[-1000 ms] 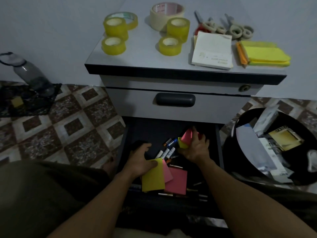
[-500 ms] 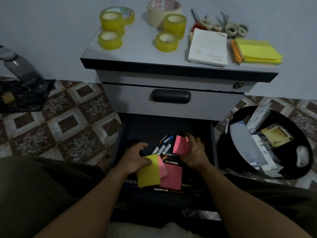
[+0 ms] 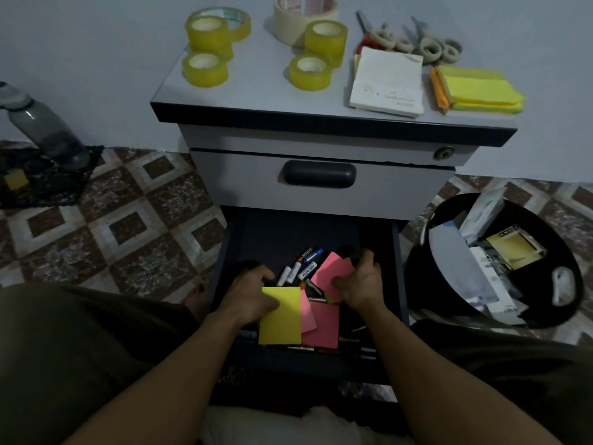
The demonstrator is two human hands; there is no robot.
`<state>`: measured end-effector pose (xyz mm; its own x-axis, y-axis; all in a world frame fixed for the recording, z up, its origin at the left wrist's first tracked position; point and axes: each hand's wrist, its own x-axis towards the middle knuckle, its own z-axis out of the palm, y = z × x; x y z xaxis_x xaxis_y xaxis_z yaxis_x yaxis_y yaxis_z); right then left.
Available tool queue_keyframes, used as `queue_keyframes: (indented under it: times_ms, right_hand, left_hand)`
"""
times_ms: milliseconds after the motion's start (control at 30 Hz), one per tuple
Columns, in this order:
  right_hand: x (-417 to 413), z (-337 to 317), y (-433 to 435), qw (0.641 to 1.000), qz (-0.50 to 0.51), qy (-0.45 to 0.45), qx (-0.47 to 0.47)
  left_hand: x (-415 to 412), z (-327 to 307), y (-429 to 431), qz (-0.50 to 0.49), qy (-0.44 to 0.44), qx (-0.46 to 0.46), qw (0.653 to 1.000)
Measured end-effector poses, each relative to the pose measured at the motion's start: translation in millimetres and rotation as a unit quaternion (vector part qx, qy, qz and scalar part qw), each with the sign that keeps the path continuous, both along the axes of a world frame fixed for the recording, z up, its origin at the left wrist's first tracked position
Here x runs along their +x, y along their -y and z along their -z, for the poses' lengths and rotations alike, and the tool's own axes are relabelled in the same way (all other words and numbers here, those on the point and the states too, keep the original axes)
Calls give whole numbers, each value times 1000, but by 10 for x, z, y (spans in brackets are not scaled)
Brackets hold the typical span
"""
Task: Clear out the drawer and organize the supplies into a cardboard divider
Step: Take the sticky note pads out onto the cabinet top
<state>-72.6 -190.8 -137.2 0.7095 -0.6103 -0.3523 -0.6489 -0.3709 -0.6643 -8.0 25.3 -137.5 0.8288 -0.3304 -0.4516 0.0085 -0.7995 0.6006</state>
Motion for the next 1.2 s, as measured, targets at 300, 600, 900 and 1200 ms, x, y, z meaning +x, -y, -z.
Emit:
queue_keyframes:
  times_ms: [300,600,900,1200]
  right_hand:
    - [-16,-73,104,969,149,104,167]
    - [-126,-156,72,929,188,167,271]
    - [-377,-95,-11,966,136,49,216]
    - [-455,-57,-36,986,85,19,143]
  left_hand:
    - [53,-29,-10,-105,18,-111,988]
    - [140,-62,-44,-169,-59,-185,966]
    - [84,-89,16,-35,-19,-148,988]
    - [15,-63,-83,29,-28,21,999]
